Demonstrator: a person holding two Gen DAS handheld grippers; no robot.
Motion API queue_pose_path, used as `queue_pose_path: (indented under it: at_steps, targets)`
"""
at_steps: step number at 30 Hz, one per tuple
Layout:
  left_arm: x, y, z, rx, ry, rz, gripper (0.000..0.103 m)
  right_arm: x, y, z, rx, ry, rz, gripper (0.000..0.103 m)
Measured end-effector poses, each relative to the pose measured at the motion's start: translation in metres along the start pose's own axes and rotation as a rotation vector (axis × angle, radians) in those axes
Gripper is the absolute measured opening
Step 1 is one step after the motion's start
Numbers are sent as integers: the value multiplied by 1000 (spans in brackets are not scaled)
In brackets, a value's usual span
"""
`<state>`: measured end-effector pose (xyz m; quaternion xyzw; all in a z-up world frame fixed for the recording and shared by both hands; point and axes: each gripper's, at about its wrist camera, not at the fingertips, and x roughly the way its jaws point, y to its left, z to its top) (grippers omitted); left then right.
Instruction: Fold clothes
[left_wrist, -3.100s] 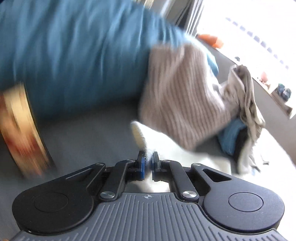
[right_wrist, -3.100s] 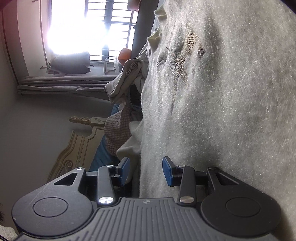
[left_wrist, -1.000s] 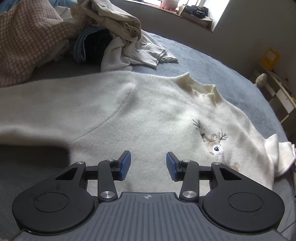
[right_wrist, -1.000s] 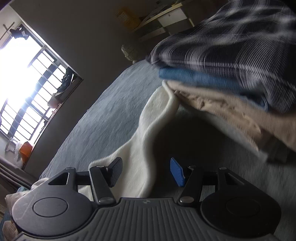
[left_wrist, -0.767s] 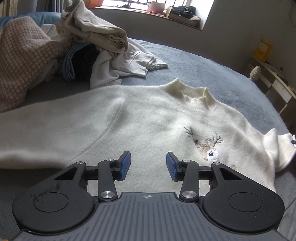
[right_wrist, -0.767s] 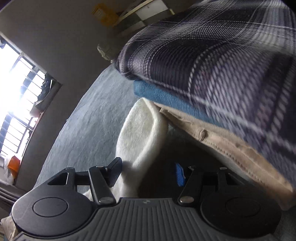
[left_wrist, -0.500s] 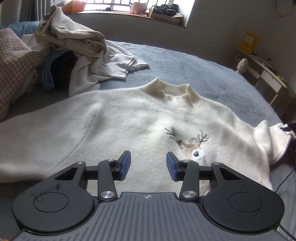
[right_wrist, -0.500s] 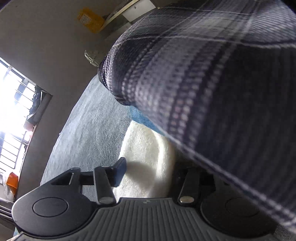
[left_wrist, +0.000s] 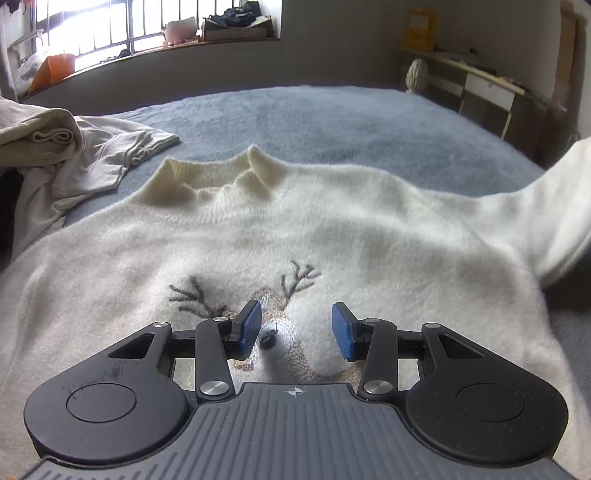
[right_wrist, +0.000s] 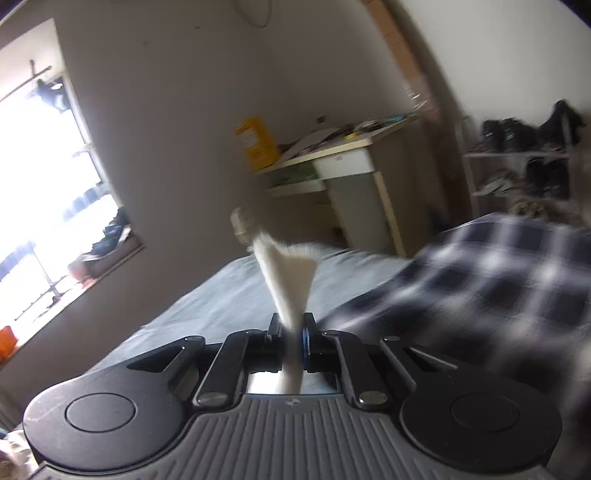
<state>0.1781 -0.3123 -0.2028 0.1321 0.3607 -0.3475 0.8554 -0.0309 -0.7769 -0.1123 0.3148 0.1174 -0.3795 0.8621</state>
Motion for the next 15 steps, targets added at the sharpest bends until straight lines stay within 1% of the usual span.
queue_pose_path:
  at_steps: [2, 4, 9, 10, 12, 14, 15]
  targets:
    - [0, 1, 1, -5, -21, 10, 42, -5, -8, 4, 15, -10, -30, 6]
    - [-4, -2, 9, -9, -56, -13, 42, -11, -16, 9, 30, -21, -59, 2]
    - [-5, -27, 25, 33, -105, -67, 42, -24, -37, 20, 66, -46, -133, 3]
    - [-4, -34, 26, 48, -111, -78, 42, -27, -35, 18, 67, -40, -119, 4]
    - [-2, -44, 26, 86, -120, -88, 42, -32, -14, 11, -15, 15, -88, 4]
    - [1, -48, 22, 114, -118, -74, 42, -31, 18, -10, -149, 104, -10, 4]
    - [3, -49, 20, 121, -112, -60, 42, -26, 36, -24, -228, 176, 43, 5]
